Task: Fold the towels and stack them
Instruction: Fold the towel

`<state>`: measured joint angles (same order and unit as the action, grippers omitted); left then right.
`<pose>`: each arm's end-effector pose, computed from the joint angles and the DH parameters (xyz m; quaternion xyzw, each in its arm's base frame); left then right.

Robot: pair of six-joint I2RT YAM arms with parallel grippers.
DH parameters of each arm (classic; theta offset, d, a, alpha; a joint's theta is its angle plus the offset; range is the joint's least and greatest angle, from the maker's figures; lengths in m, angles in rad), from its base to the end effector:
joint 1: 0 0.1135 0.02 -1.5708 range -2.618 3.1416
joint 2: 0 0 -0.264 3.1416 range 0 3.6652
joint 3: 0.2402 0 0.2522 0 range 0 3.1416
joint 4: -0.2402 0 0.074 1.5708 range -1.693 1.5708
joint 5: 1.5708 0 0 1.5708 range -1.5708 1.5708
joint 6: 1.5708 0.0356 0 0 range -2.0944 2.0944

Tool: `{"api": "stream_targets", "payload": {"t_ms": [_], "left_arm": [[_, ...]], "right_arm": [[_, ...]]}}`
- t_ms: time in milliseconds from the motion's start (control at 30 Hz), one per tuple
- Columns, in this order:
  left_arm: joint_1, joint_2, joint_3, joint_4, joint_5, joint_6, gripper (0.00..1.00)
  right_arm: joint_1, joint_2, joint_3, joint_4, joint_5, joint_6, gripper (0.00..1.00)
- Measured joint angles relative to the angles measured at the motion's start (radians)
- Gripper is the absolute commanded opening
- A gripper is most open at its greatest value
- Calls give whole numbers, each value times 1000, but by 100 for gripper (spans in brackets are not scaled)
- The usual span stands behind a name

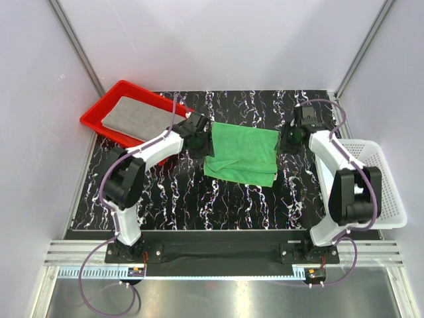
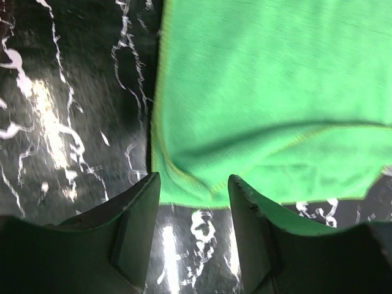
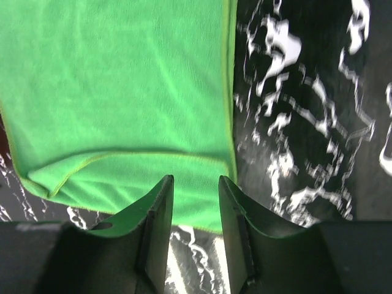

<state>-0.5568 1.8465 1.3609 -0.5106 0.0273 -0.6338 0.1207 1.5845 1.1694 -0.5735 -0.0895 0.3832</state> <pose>0.3357 -0.2101 0.2143 -0.0330 0.9584 -0.1697 0.2273 0.3294 0.0432 0.2422 0.1125 0.9504 0.1130 0.2670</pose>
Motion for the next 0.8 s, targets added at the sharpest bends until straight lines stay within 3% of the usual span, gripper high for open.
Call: {"api": "stream_targets", "payload": {"t_ms": [300,800], "left_arm": [[25,139,32,-31,48,12,54],[24,141,50,-72,42,36,38]], "right_arm": [[-50,210,60,-10,-92,-89,45],[-50,211,-69,33,-226,-124,37]]}}
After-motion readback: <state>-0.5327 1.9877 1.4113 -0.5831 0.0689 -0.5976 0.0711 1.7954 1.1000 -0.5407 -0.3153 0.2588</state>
